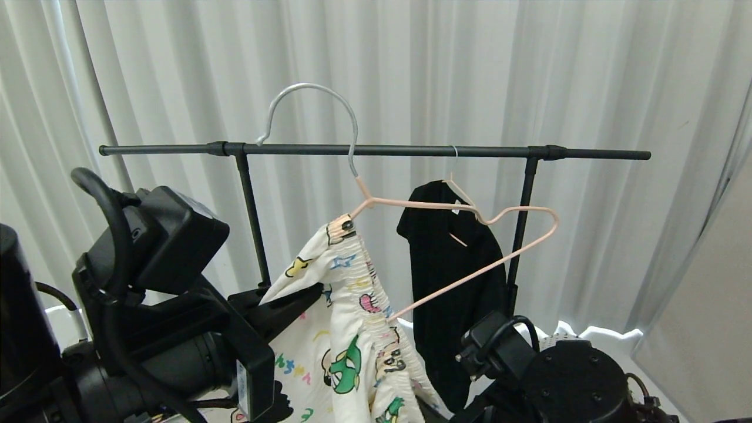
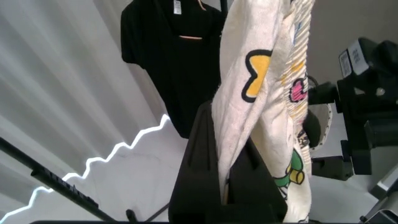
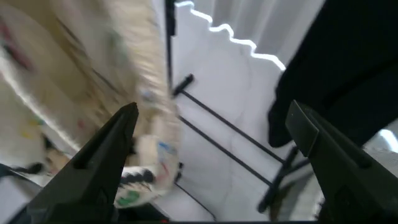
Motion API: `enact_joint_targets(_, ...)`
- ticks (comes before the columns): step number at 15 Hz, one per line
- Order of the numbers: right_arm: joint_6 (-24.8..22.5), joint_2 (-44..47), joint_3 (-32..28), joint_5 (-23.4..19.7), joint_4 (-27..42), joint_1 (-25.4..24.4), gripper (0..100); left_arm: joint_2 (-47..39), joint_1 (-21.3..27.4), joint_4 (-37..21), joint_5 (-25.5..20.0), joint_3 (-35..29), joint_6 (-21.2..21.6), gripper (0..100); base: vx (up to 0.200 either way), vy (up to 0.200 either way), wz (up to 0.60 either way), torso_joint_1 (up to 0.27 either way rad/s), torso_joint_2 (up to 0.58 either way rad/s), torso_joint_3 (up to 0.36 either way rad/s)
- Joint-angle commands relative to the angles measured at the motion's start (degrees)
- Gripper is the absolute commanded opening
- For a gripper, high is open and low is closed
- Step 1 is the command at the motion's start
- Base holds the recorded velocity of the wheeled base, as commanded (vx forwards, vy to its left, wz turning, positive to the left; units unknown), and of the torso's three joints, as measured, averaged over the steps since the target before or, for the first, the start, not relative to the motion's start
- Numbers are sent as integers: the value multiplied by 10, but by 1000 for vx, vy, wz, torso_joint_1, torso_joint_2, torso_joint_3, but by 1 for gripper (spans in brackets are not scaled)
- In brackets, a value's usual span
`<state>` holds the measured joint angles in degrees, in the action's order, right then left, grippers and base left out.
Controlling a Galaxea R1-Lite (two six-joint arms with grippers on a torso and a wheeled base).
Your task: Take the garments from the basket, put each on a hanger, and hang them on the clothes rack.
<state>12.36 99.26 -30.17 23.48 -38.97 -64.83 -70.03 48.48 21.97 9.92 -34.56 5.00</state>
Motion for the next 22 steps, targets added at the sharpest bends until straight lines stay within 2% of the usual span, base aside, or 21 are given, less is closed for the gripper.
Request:
enact_joint_targets(1, -39, -13, 31, 20, -1, 51, 100, 2, -5, 0, 8, 8, 0, 0, 0, 0, 0, 0, 0, 0)
enact_joint_targets(3, -61, -31, 41, 23, -2, 102, 100, 2, -6, 0, 20, 26, 1, 0, 0, 0, 0, 0, 0, 0)
enact_joint_targets(5, -78, -48, 49, 24, -3, 143, 100, 7, -12, 1, 20, 48, 27, 0, 0, 0, 0, 0, 0, 0)
enact_joint_targets(8, -103, -63, 65, 24, -23, 182, 100, 21, -26, 1, 20, 88, 50, 0, 0, 0, 0, 0, 0, 0)
enact_joint_targets(10, -124, -71, 78, 23, -51, 206, 100, 47, -26, 1, 19, 145, 77, 0, 0, 0, 0, 0, 0, 0)
enact_joint_targets(14, -145, -97, 79, 3, -52, 214, 100, 49, -27, 0, 19, 194, 120, 0, 0, 0, 0, 0, 0, 0)
enact_joint_targets(18, -171, -115, 78, -19, -52, 212, 100, 27, -39, 0, 20, 197, 124, 0, 0, 0, 0, 0, 0, 0)
enact_joint_targets(20, -216, -150, 79, -74, -37, 182, 100, 6, -41, 2, 40, 186, 115, 0, 0, 0, 0, 0, 0, 0)
enact_joint_targets(22, -240, -172, 75, -111, -1, 144, 100, -3, -42, 3, 45, 172, 99, 0, 0, 0, 0, 0, 0, 0)
